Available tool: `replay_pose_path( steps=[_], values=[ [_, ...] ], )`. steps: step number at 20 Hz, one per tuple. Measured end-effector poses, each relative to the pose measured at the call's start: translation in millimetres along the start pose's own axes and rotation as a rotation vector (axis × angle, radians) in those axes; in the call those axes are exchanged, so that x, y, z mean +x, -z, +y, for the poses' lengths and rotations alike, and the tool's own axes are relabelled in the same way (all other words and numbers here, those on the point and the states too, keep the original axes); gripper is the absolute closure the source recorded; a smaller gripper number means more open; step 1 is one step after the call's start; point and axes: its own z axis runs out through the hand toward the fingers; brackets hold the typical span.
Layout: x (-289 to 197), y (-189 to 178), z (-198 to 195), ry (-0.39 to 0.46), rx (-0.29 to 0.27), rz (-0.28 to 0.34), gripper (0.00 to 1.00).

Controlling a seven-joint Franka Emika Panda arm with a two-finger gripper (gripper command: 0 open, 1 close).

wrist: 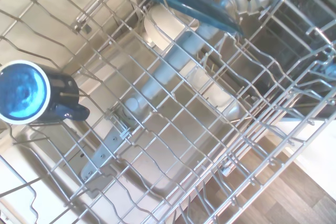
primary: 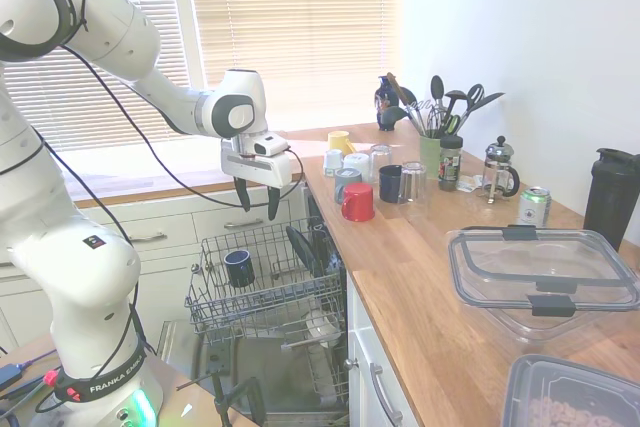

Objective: Move a mug from dishwasher to table

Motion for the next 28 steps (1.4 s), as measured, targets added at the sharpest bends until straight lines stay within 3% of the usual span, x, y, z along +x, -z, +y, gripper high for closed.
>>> replay_pose_path(
  steps=[7, 21, 28],
  values=[
    [-13.8, -11.5, -14.3, 0.05, -0.02, 0.009, 0.0],
    [-43.7, -126.5, -97.2, 0.278, -0.132, 0.063, 0.0],
    [-44.6, -166.3, -128.8, 0.415, -0.154, 0.111, 0.0]
  ],
)
